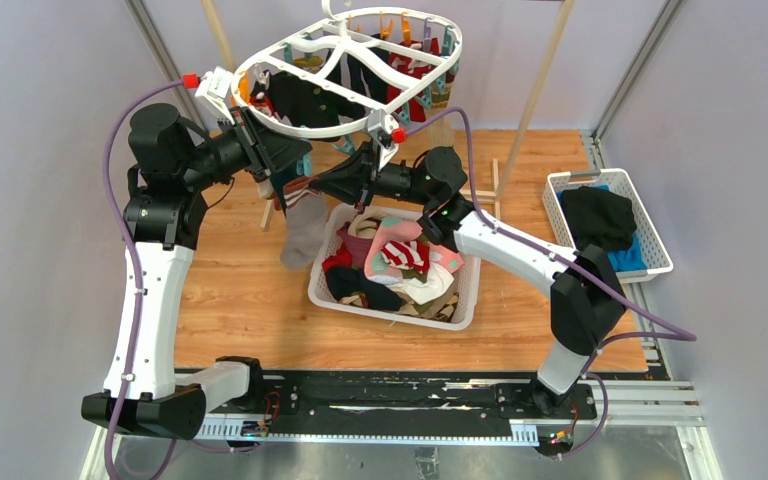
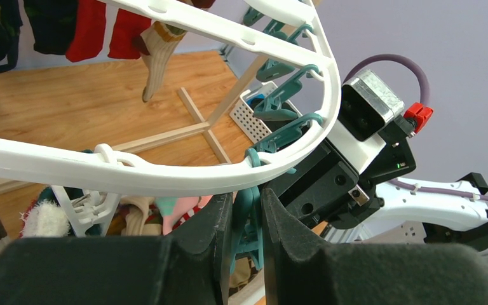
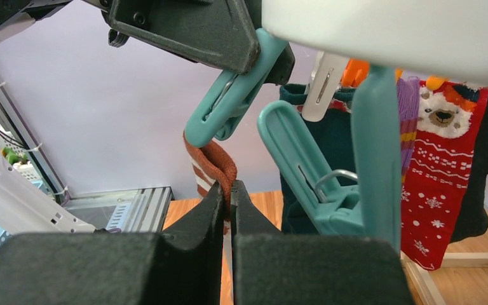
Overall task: Clip the socks to the hanger
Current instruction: Clamp the sock onto the hanger, then rotate the hanger at the clothesline.
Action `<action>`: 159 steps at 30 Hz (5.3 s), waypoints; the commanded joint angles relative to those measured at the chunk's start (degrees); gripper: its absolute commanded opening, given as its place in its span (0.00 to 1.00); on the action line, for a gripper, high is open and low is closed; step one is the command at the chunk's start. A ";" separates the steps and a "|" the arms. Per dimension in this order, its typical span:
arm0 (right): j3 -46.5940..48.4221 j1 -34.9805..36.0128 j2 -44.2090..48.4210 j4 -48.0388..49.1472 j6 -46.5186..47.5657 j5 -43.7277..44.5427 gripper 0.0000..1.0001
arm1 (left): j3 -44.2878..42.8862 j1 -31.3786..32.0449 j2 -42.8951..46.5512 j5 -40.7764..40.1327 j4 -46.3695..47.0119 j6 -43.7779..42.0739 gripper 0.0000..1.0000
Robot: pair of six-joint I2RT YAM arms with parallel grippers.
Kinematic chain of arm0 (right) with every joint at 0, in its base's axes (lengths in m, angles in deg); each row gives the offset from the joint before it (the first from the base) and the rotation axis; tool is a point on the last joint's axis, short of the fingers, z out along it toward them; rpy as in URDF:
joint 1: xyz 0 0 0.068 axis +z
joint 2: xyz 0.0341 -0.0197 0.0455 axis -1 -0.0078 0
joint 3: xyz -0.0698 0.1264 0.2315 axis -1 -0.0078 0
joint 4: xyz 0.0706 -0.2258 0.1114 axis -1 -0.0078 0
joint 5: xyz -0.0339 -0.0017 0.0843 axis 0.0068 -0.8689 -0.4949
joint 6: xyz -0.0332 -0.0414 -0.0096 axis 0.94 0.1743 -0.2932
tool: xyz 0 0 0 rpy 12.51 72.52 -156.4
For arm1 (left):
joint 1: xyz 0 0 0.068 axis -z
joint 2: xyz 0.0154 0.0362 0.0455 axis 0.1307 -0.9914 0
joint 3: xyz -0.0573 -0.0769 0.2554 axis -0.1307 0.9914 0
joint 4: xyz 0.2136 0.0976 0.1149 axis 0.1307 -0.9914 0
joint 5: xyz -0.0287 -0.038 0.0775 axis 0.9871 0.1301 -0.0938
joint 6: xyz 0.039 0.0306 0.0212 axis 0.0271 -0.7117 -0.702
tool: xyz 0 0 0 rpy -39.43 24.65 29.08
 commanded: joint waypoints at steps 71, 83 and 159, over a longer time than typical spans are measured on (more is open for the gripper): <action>3.90 -2.31 0.64 6.95 -10.22 3.32 0.00 | 1.88 0.25 1.86 1.61 -0.86 -5.40 0.45; 2.24 -2.38 1.82 5.44 -9.55 3.54 0.06 | 1.46 0.25 2.04 1.62 -1.40 -5.90 0.55; -5.66 -1.99 9.17 3.28 -2.11 12.30 0.00 | -1.13 0.16 5.63 -0.76 -7.92 -11.17 0.56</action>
